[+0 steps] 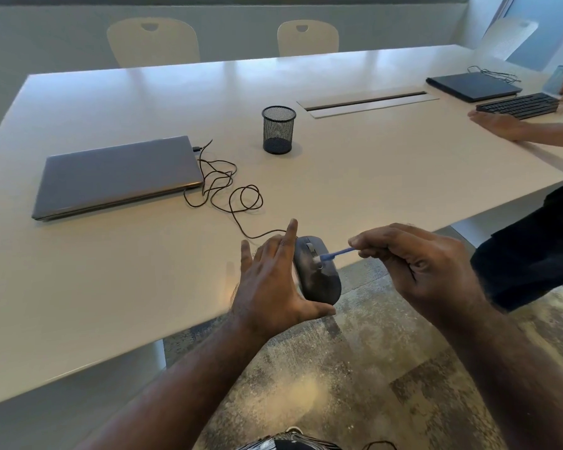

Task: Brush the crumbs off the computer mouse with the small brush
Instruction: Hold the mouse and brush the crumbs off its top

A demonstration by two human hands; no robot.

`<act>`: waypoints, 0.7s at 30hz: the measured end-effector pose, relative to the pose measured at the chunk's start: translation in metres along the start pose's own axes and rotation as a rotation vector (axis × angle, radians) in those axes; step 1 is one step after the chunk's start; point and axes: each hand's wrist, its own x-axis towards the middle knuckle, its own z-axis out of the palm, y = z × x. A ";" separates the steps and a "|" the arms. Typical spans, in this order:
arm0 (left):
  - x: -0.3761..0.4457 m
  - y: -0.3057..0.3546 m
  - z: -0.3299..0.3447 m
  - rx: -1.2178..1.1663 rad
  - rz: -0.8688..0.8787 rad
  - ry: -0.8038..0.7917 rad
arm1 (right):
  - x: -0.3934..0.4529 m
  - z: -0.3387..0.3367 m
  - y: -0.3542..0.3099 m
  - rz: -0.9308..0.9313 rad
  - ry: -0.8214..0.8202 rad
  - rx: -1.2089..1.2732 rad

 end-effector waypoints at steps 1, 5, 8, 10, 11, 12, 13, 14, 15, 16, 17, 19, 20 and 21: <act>0.000 0.000 0.000 -0.003 -0.002 0.005 | 0.000 0.001 -0.001 -0.007 -0.018 -0.001; 0.000 -0.001 -0.002 -0.001 -0.009 0.006 | -0.001 -0.001 -0.001 -0.007 -0.102 0.004; 0.000 -0.001 -0.001 -0.004 -0.012 0.006 | 0.000 -0.003 0.001 0.003 -0.073 0.017; 0.000 0.000 0.000 0.004 -0.007 0.000 | 0.000 -0.001 0.001 0.002 -0.019 0.036; 0.000 0.001 0.000 0.005 -0.002 -0.004 | 0.000 0.000 0.000 -0.006 0.006 0.036; 0.000 0.002 0.001 0.004 0.004 -0.010 | 0.001 0.002 -0.001 -0.015 0.022 0.031; -0.001 0.003 0.001 0.002 0.009 -0.016 | 0.001 0.004 -0.002 -0.020 0.028 0.026; -0.001 0.003 0.002 0.001 0.013 -0.020 | 0.002 0.006 -0.003 -0.021 0.019 0.020; -0.001 0.004 0.002 -0.001 0.015 -0.019 | 0.002 0.008 -0.005 -0.024 -0.003 0.011; -0.001 0.004 0.002 -0.004 0.016 -0.014 | 0.002 0.009 -0.006 -0.033 -0.037 0.004; -0.001 0.004 0.002 -0.005 0.013 -0.010 | 0.001 0.010 -0.006 -0.041 -0.075 0.002; -0.001 0.003 0.001 -0.003 0.004 -0.011 | 0.001 0.009 -0.006 -0.040 -0.131 0.022; -0.001 0.002 0.001 -0.005 0.001 -0.012 | 0.001 0.007 -0.005 -0.030 -0.140 0.035; -0.002 0.002 0.002 -0.010 -0.002 -0.012 | 0.002 0.005 -0.005 -0.020 -0.135 0.044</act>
